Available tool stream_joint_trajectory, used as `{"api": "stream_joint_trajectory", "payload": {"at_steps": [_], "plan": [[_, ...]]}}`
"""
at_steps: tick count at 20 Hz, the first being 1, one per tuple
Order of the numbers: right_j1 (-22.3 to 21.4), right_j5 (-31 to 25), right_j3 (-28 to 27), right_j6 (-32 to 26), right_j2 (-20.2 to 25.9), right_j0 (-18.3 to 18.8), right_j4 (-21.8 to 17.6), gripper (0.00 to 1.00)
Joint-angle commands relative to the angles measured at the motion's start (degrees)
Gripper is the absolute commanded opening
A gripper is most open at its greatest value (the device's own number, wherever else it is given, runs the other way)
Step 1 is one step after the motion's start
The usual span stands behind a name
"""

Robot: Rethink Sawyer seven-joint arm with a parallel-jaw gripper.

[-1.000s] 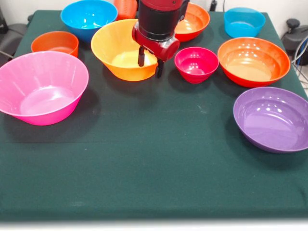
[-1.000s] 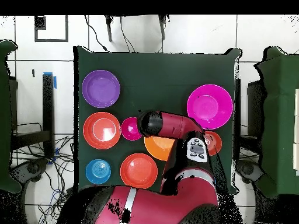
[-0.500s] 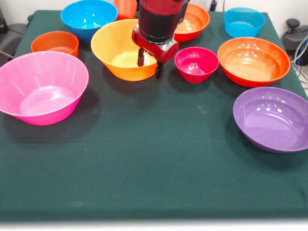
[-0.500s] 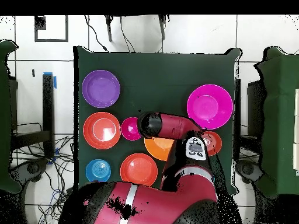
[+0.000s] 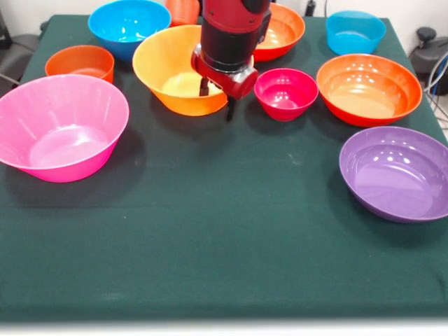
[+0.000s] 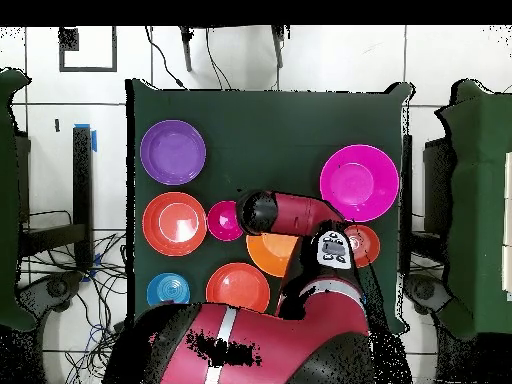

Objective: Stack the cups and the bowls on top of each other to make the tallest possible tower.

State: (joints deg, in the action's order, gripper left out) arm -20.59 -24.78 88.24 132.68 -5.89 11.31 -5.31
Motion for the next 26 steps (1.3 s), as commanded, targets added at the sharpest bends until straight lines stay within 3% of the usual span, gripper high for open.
{"api": "stream_joint_trajectory", "payload": {"at_steps": [1,10,14,18,26], "plan": [[3.01,2.34,-3.48,-1.86,4.47,-0.52,-3.97,0.00],[3.02,2.60,-3.70,-2.02,4.27,-0.73,-4.29,0.00],[3.48,1.30,-6.30,-2.70,4.47,-0.93,-4.08,0.00],[5.13,-0.01,-10.51,-3.87,5.36,-0.69,-3.65,0.00],[9.88,-10.82,-24.68,-6.00,6.24,-1.11,-2.60,0.00]]}}
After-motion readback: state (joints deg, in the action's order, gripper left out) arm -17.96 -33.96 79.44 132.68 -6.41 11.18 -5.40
